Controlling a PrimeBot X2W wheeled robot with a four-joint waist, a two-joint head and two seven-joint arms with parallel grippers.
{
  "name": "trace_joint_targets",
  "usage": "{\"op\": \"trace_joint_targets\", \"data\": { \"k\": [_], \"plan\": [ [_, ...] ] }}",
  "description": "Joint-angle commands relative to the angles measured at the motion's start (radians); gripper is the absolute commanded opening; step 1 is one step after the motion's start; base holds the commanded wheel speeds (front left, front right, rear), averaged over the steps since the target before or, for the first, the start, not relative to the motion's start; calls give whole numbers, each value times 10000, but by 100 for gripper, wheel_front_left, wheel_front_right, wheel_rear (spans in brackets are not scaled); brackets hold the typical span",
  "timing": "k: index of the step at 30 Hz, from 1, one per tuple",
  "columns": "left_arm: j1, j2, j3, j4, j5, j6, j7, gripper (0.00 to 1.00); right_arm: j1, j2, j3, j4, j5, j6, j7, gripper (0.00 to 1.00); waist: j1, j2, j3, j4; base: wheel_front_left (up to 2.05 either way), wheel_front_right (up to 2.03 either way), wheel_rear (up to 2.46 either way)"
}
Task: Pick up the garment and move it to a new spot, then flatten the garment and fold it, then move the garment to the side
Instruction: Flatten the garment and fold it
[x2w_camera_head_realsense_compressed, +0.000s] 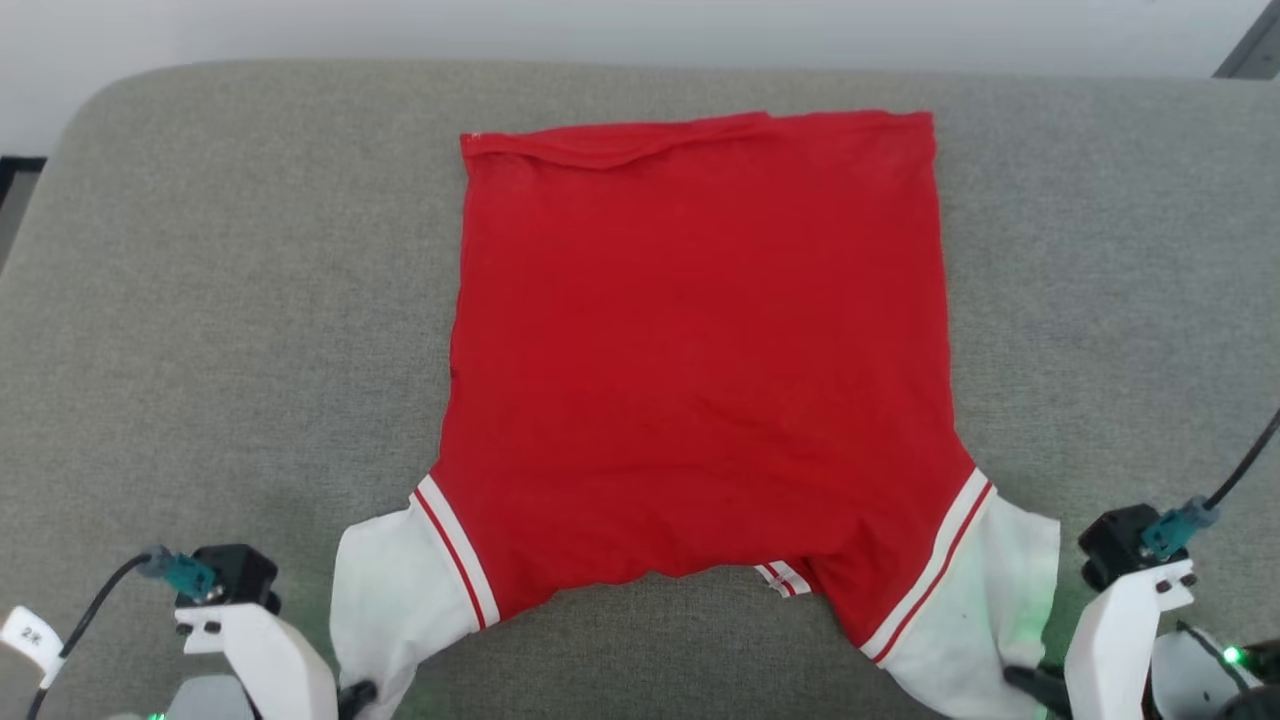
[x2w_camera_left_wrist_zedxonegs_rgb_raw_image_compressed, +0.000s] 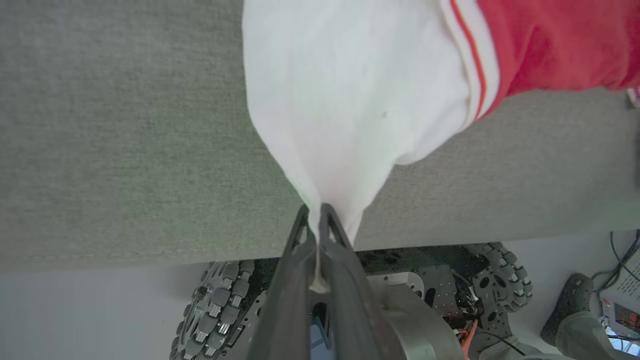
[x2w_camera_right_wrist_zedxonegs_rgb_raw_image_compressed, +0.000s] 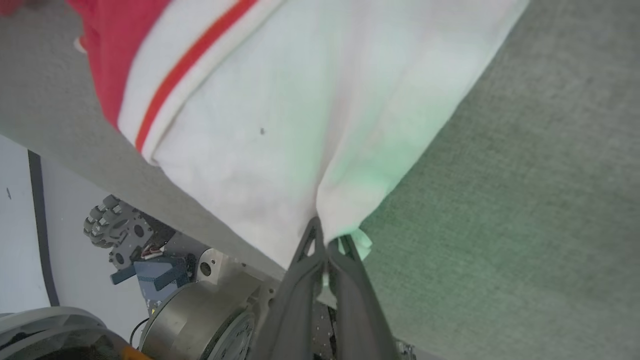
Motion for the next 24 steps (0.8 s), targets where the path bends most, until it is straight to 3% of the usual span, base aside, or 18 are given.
{"op": "trace_joint_targets", "data": {
  "k": [1, 2, 10, 14, 18, 24],
  "plan": [
    [-157, -94, 74, 62, 2, -149, -119, 0, -83, 17, -27, -19, -211, -3, -249, 91, 0, 0, 124, 34, 0, 0, 0],
    [-244, -142, 139, 144, 20, -206, -188, 0, -149, 92, -6, -76, -218, -3, -383, 100, 0, 0, 185, 40, 0, 0, 0],
    [-712, -315, 454, 325, 219, -621, -655, 0, -1129, 153, -566, -1573, -863, -2, -762, 100, 0, 0, 709, 62, 0, 0, 0],
    [-909, -391, 573, 288, 316, -726, -822, 0, -2327, 259, -1000, -2086, -1734, -2, -1522, 100, 0, 0, 1068, 90, 0, 0, 0],
    [-1188, -517, 567, 296, 492, -869, -833, 0, -3953, 401, -922, -1304, -2525, 0, -2600, 100, 0, 0, 1455, 214, 0, 0, 0],
    [-1772, -844, 455, 498, 708, -1174, -733, 0, -6560, 213, -538, 1362, -3068, -2, -3799, 100, 0, 0, 1932, 616, 0, 0, 0]
  ]
}}
